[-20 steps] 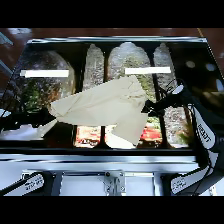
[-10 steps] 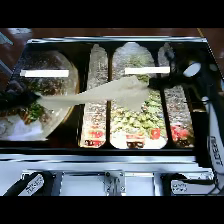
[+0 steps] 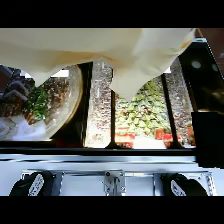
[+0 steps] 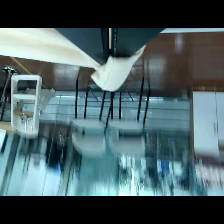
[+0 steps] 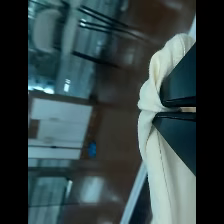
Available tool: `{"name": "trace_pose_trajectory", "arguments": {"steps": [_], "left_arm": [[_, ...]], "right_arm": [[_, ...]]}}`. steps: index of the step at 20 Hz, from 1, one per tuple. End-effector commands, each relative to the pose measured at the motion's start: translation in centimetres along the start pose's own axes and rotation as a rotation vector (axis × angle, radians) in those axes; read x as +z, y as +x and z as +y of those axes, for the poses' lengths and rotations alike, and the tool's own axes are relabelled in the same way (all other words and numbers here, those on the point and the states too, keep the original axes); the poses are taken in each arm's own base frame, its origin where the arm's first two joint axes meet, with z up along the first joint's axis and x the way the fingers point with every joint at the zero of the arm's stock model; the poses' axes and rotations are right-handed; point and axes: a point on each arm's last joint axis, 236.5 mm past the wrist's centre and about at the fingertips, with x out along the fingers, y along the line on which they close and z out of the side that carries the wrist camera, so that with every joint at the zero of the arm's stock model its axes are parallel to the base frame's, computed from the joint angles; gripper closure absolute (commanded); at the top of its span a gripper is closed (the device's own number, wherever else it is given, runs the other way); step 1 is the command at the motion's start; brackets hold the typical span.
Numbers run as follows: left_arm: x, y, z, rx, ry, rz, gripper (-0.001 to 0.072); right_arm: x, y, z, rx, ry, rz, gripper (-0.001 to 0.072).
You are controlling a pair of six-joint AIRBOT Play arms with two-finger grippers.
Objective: Fold the shirts.
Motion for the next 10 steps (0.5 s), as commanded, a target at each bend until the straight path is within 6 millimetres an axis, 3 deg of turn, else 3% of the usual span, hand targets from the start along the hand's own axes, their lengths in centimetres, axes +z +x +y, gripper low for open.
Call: {"name": "trace_pose_trajectory", "arguments": {"steps": [1, 4, 6, 8, 10], "left_arm": [[3.6, -5.7, -3.3, 0.033, 0.091, -0.041, 0.0669], [-0.3, -7.7, -4.1, 0.041, 0.078, 0.129, 0.0669], [-2.9, -8.3, -3.3, 0.077, 0.047, 0.241, 0.0668], [-5.2, -8.5, -1.8, 0.124, 0.050, 0.339, 0.0668], [-7.2, -8.0, -0.8, 0.136, 0.029, 0.411, 0.0668]], "right_arm": [[5.7, -9.8, 1.0, -0.107, -0.087, -0.084, 0.0648], [5.1, -14.9, 3.0, -0.106, -0.087, -0.029, 0.0648], [3.8, -16.9, 2.5, -0.156, -0.077, 0.036, 0.0648], [1.2, -17.3, 1.4, -0.199, -0.050, 0.144, 0.0648], [-2.2, -16.3, 1.4, -0.178, 0.009, 0.283, 0.0648]]}}
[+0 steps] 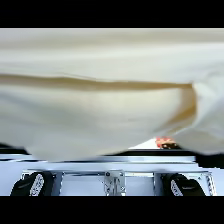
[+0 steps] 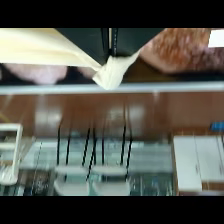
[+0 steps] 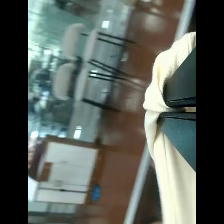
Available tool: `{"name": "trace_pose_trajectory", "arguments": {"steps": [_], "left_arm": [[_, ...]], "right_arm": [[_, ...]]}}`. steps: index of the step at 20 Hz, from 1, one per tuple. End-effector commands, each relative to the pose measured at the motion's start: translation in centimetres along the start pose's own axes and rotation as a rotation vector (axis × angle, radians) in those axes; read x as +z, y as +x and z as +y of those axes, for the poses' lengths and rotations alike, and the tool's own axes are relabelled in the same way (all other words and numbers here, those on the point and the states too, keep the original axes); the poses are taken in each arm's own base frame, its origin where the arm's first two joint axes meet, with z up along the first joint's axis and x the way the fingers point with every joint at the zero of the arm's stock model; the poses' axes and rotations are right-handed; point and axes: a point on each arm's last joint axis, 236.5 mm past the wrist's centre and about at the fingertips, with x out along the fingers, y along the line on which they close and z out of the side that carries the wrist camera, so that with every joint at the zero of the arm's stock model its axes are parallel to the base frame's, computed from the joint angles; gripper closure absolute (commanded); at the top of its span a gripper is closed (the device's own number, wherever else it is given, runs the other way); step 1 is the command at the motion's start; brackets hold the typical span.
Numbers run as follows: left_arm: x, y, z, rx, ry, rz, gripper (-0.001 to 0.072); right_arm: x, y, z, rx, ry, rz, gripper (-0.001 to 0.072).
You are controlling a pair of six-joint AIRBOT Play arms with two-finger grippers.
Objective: Fold the shirts.
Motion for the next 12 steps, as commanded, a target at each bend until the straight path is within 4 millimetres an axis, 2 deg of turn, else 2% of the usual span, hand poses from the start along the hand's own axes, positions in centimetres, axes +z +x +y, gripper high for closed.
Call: {"name": "trace_pose_trajectory", "arguments": {"steps": [1, 3, 5, 6, 8, 10, 12], "left_arm": [[-4.6, 1.3, 1.8, 0.043, -0.041, 0.182, 0.0668], [-8.1, 3.6, 3.1, 0.042, -0.091, 0.287, 0.0668], [-13.4, 6.6, 4.7, 0.033, -0.139, 0.436, 0.0668], [-16.3, 8.1, 5.6, 0.025, -0.157, 0.510, 0.0668], [-22.5, 11.7, 7.6, 0.028, -0.235, 0.636, 0.0668], [-28.0, 15.4, 9.4, 0.038, -0.332, 0.719, 0.0668], [-31.8, 19.5, 10.2, -0.002, -0.371, 0.752, 0.0669]], "right_arm": [[-6.3, 0.6, -0.1, 0.002, 0.069, 0.272, 0.0648], [-11.4, 2.9, 0.7, 0.060, 0.104, 0.493, 0.0648], [-17.4, 5.4, 1.4, 0.123, 0.146, 0.760, 0.0648], [-19.8, 7.2, 1.5, 0.134, 0.183, 0.847, 0.0649], [-25.5, 11.5, 2.1, 0.172, 0.238, 1.011, 0.0649], [-32.3, 16.4, 2.8, 0.200, 0.293, 1.146, 0.0648], [-38.5, 21.3, 3.4, 0.202, 0.350, 1.205, 0.0648]]}}
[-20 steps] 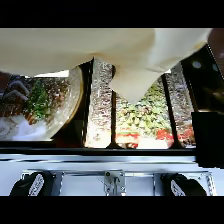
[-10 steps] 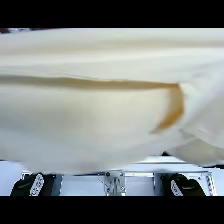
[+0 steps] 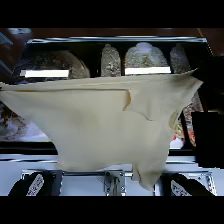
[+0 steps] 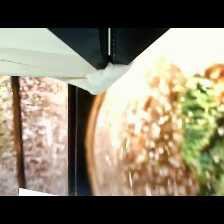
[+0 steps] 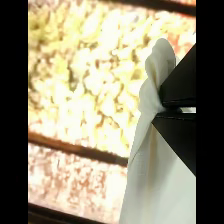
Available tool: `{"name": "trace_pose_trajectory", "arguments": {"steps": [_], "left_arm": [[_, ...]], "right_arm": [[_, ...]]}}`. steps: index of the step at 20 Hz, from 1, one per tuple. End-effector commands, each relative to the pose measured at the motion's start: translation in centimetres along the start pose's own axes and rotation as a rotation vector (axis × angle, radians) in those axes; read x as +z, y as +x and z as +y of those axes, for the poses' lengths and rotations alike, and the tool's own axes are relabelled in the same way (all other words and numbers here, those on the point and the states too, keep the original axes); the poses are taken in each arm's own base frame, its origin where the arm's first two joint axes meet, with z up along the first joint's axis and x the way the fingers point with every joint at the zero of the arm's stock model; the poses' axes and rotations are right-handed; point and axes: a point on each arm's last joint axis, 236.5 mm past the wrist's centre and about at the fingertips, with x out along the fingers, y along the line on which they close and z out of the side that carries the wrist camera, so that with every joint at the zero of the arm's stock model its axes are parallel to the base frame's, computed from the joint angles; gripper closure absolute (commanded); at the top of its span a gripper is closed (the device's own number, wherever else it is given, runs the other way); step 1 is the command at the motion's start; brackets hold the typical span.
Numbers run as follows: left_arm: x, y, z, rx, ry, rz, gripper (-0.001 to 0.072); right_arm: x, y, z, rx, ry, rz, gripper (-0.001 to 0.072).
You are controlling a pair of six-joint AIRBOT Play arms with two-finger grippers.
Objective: Fold the shirts.
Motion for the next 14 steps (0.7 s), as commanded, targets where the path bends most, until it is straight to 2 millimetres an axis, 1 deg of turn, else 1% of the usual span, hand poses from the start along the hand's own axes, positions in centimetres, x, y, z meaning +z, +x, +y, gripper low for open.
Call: {"name": "trace_pose_trajectory", "arguments": {"steps": [1, 2, 4, 5, 6, 7, 8, 10, 12, 13, 14], "left_arm": [[-1.3, 10.1, 3.7, -0.024, -0.046, 0.091, 0.0669], [-1.1, 12.8, 4.7, -0.020, -0.068, 0.102, 0.0668], [-1.5, 18.7, 6.0, -0.019, -0.102, 0.130, 0.0668], [-1.9, 21.1, 6.2, -0.021, -0.114, 0.139, 0.0668], [-2.2, 23.4, 6.2, -0.021, -0.122, 0.139, 0.0667], [-2.2, 25.3, 6.3, -0.017, -0.127, 0.127, 0.0667], [-2.2, 26.8, 6.4, -0.008, -0.124, 0.107, 0.0667], [-1.5, 29.0, 6.5, 0.012, -0.117, 0.051, 0.0667], [-1.4, 30.6, 6.9, 0.029, -0.116, 0.021, 0.0667], [-1.9, 31.4, 7.1, 0.034, -0.119, 0.028, 0.0667], [-2.8, 32.1, 7.0, 0.031, -0.122, 0.056, 0.0667]], "right_arm": [[1.2, 13.9, -2.0, 0.065, 0.107, 0.144, 0.0648], [2.6, 17.5, -2.0, 0.102, 0.133, 0.116, 0.0648], [5.1, 23.1, -2.1, 0.156, 0.195, 0.034, 0.0648], [6.1, 25.1, -2.1, 0.178, 0.228, -0.002, 0.0648], [6.8, 26.8, -2.3, 0.188, 0.255, -0.032, 0.0648], [7.3, 28.2, -2.6, 0.191, 0.277, -0.059, 0.0647], [7.8, 29.1, -2.9, 0.190, 0.294, -0.083, 0.0648], [8.4, 30.6, -3.8, 0.170, 0.308, -0.119, 0.0648], [8.3, 31.8, -4.6, 0.146, 0.306, -0.124, 0.0648], [7.9, 32.4, -4.8, 0.138, 0.305, -0.114, 0.0648], [7.4, 33.2, -4.9, 0.139, 0.311, -0.097, 0.0648]]}}
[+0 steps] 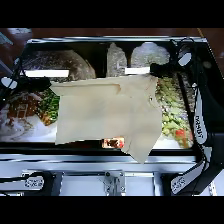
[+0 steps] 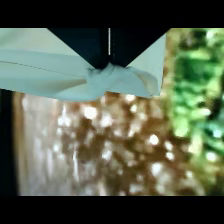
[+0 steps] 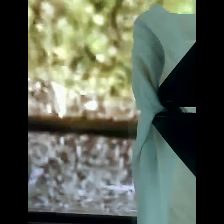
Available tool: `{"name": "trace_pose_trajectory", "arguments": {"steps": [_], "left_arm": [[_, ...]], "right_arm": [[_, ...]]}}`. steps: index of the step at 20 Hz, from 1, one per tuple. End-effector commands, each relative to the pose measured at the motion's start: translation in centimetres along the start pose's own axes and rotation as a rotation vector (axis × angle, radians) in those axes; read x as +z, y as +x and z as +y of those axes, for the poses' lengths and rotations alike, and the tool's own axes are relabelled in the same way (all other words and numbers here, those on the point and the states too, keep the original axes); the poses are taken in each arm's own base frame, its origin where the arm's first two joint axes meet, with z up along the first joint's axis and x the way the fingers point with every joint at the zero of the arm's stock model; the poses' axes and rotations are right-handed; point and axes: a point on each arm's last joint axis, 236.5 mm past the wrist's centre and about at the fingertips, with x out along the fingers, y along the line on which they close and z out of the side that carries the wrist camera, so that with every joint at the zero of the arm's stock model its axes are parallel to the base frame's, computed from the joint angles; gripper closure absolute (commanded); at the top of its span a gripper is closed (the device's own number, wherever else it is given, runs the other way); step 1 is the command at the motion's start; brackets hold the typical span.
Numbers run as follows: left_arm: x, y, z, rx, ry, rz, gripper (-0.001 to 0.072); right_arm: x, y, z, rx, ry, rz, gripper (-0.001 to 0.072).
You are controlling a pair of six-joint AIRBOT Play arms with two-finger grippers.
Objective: Fold the shirts.
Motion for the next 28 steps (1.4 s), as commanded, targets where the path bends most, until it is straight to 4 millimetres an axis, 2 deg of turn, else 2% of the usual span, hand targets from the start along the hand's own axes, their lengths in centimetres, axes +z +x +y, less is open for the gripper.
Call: {"name": "trace_pose_trajectory", "arguments": {"steps": [1, 4, 7, 10, 12, 15, 19, 20, 21, 22, 23, 25, 26, 27, 28], "left_arm": [[-1.2, 3.5, 0.4, 0.016, -0.001, 0.006, 0.0667], [-3.5, 4.8, 0.2, 0.009, 0.006, 0.079, 0.0667], [-5.5, 4.3, 1.2, 0.039, 0.073, 0.170, 0.0667], [-9.4, 3.3, 1.5, 0.034, 0.095, 0.342, 0.0668], [-11.0, 2.8, 1.2, 0.020, 0.092, 0.411, 0.0668], [-12.3, 2.4, 1.0, 0.010, 0.083, 0.472, 0.0668], [-13.8, 2.3, 1.0, 0.030, -0.032, 0.530, 0.0664], [-14.0, 2.1, 0.8, 0.025, -0.040, 0.543, 0.0595], [-14.2, 1.5, 0.6, 0.014, -0.038, 0.566, 0.0406], [-14.1, 0.8, 0.3, 0.000, -0.018, 0.593, 0.0265], [-14.0, -0.1, 0.2, -0.012, -0.002, 0.619, 0.0215], [-14.4, -2.8, 0.9, -0.039, 0.016, 0.689, 0.0206], [-14.8, -4.4, 1.5, -0.048, 0.006, 0.725, 0.0174], [-15.8, -6.3, 2.3, -0.057, -0.018, 0.775, 0.0164], [-17.2, -8.3, 3.3, -0.063, -0.058, 0.820, 0.0114]], "right_arm": [[-0.5, 2.8, -1.4, -0.014, 0.033, -0.001, 0.0648], [-2.7, 4.4, -1.7, -0.014, 0.041, 0.072, 0.0648], [-4.5, 3.8, -2.2, -0.028, 0.033, 0.157, 0.0648], [-9.5, 2.1, -2.1, -0.030, 0.048, 0.380, 0.0648], [-12.1, 1.3, -2.5, -0.071, 0.049, 0.492, 0.0648], [-13.5, 1.1, -3.0, -0.116, 0.039, 0.549, 0.0648], [-14.7, 1.6, -3.4, -0.136, 0.113, 0.594, 0.0628], [-14.8, 1.6, -3.3, -0.131, 0.103, 0.595, 0.0383], [-14.5, 1.4, -3.0, -0.108, 0.068, 0.592, 0.0012], [-14.3, 0.8, -2.8, -0.085, 0.034, 0.594, 0.0023], [-14.0, -0.6, -2.6, -0.081, 0.009, 0.606, 0.0023], [-13.3, -4.0, -3.8, -0.124, -0.051, 0.622, 0.0023], [-13.1, -6.4, -5.4, -0.177, -0.089, 0.639, 0.0023], [-13.1, -8.6, -7.0, -0.218, -0.103, 0.657, 0.0023], [-13.3, -10.9, -8.3, -0.237, -0.081, 0.679, 0.0023]]}}
